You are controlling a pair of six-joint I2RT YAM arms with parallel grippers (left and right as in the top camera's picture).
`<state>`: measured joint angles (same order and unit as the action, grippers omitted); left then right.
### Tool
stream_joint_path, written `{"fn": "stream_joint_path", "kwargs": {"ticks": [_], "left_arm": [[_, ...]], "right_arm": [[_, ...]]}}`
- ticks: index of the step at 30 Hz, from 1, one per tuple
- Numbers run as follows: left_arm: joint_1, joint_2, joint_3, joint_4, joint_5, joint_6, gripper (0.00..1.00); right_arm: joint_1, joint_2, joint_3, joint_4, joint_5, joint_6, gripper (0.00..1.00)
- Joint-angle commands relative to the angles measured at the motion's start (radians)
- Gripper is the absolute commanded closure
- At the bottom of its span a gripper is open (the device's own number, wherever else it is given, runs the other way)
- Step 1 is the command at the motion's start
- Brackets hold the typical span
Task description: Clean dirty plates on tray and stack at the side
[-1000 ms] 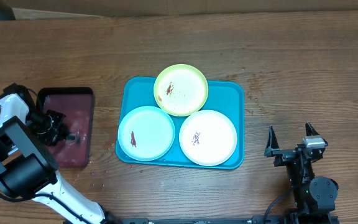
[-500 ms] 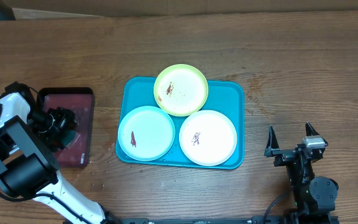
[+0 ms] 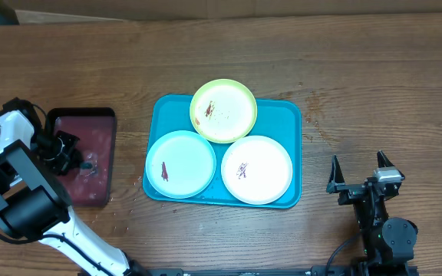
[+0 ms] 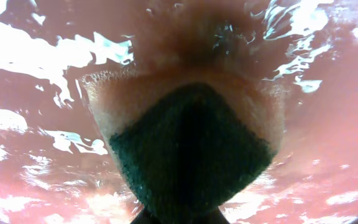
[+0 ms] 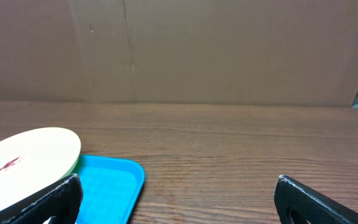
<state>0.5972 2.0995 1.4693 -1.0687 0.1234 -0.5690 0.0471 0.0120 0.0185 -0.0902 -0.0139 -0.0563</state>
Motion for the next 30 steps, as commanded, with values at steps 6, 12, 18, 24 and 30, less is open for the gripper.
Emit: {"fn": "stream_joint_path", "kwargs": {"ticks": [6,12,18,24,30], "left_arm": [[-0.002,0.024,0.317,-0.238,-0.006,0.016,0.96],[-0.005,0.024,0.525,-0.371,0.008,0.095,0.96],[-0.017,0.024,0.611,-0.452,0.070,0.120,0.96],[-0.042,0.025,0.597,-0.479,0.111,0.121,0.96],[-0.069,0.025,0.515,-0.414,0.018,0.121,0.96]], "right_arm": [[-0.003,-0.009,-0.010,0.005,0.010,-0.004,0.00],[-0.003,-0.009,-0.010,0.005,0.010,-0.004,0.00],[-0.003,-0.009,-0.010,0.005,0.010,-0.004,0.00],[-0.003,-0.009,-0.010,0.005,0.010,-0.004,0.00],[-0.003,-0.009,-0.010,0.006,0.010,-0.004,0.00]]}}
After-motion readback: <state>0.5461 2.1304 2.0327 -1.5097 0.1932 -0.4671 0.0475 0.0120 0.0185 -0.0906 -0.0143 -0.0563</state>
